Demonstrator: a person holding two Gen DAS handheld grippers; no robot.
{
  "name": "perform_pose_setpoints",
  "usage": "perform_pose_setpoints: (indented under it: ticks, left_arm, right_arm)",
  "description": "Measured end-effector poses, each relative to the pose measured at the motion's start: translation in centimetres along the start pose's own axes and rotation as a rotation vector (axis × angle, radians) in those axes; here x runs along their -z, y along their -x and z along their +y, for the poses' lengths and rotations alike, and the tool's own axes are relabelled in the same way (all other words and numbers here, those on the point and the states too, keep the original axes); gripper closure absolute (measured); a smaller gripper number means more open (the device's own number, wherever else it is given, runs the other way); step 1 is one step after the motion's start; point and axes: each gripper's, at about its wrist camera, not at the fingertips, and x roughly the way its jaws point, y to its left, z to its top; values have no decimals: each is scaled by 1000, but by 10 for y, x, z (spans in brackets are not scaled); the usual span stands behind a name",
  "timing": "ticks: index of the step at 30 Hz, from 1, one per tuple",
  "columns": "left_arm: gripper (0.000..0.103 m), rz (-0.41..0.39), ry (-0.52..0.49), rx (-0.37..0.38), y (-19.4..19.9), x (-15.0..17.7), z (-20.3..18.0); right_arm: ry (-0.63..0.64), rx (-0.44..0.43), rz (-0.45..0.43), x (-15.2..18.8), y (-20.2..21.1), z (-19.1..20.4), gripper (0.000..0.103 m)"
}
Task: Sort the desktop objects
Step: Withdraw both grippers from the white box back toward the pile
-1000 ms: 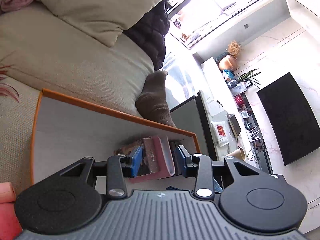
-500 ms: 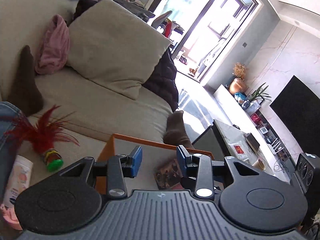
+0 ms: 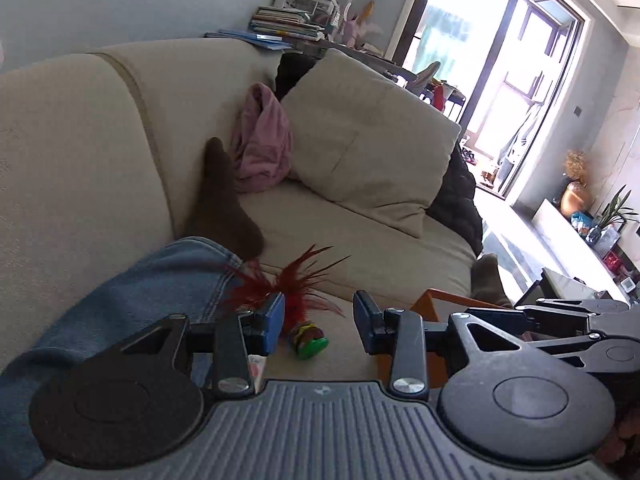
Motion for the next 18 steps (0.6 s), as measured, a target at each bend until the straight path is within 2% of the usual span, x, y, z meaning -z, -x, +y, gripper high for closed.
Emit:
perform_pose_setpoints:
  ticks: [5, 11, 18]
  left_arm:
    - [60, 60, 42, -34, -1, -4, 36]
    - [61, 130, 28, -40, -14, -1, 61]
    - [61, 246, -132, -10, -46, 13, 37]
  right_arm:
    - [44, -37, 90, -8, -36, 18, 54]
    - [84, -55, 217, -11, -79, 22, 67]
    - [73, -107, 321, -10, -114, 23, 67]
